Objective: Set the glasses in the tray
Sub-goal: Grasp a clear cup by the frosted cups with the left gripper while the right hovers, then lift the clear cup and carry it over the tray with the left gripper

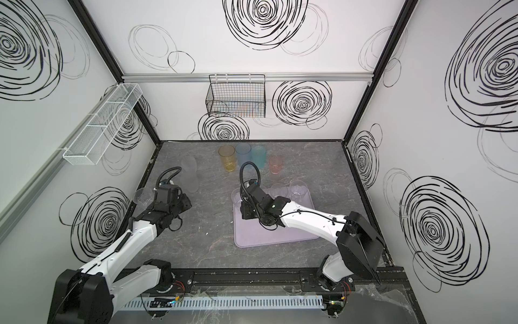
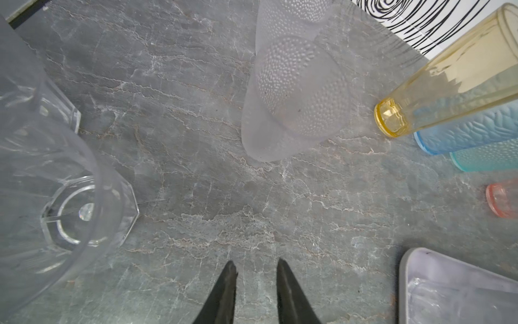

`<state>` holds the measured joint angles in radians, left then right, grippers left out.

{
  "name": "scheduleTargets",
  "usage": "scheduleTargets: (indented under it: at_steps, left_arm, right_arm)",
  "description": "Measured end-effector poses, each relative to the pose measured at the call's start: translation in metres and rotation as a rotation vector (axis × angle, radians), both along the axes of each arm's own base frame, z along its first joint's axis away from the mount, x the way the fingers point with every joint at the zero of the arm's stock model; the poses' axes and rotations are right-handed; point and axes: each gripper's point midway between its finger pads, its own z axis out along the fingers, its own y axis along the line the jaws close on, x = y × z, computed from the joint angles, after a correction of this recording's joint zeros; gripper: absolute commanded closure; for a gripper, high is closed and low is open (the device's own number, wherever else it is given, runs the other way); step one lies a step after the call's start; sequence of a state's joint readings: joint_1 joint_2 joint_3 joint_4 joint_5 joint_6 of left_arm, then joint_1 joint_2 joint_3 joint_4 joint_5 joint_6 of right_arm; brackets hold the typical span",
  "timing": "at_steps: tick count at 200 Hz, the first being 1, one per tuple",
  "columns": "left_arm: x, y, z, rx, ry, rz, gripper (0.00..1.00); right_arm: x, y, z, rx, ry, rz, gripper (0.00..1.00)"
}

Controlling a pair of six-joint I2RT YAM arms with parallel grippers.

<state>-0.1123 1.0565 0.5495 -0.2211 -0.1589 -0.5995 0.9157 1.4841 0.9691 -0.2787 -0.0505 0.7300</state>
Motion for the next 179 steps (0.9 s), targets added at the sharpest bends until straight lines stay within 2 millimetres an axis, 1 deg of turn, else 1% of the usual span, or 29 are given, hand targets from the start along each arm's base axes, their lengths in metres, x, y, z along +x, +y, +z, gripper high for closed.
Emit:
scheduleTargets:
  at_steps: [8,18,38,51,63,84,98,127,153,163,179]
  left_arm:
    - [-0.001,0.004,0.000,0.010,0.011,0.000,0.55]
    - [-0.001,0.008,0.004,0.028,0.017,-0.001,0.44]
    - [0.006,0.019,0.023,0.062,0.001,0.007,0.28]
    - [0.011,0.033,0.037,0.078,-0.027,0.037,0.22]
    - [0.010,0.051,0.043,0.088,-0.041,0.082,0.20]
    - [0.002,0.078,0.042,0.105,-0.022,0.154,0.19]
    - [-0.001,0.085,0.038,0.114,0.004,0.169,0.18]
    - [0.006,0.089,0.025,0.130,0.063,0.148,0.20]
    - [0.012,0.086,0.003,0.148,0.135,0.101,0.22]
    - [0.012,0.084,-0.006,0.154,0.165,0.084,0.25]
    - [0.012,0.083,-0.021,0.162,0.213,0.063,0.35]
  right_arm:
    - [0.000,0.000,0.000,0.000,0.000,0.000,0.44]
    - [0.000,0.000,0.000,0.000,0.000,-0.001,0.44]
    - [0.000,0.000,0.000,0.001,0.000,0.000,0.44]
    - [0.000,0.000,0.000,0.000,0.000,0.000,0.44]
    - [0.000,0.000,0.000,0.001,0.000,0.000,0.44]
    - [0.000,0.001,0.001,0.005,-0.001,0.001,0.44]
    - [0.001,0.003,0.003,0.017,-0.007,0.004,0.44]
    - [0.001,0.010,0.007,0.049,-0.011,0.018,0.44]
    - [0.001,0.011,0.007,0.056,-0.016,0.029,0.44]
    - [0.001,0.011,0.006,0.054,-0.017,0.032,0.44]
    - [0.000,0.011,0.005,0.054,-0.017,0.035,0.44]
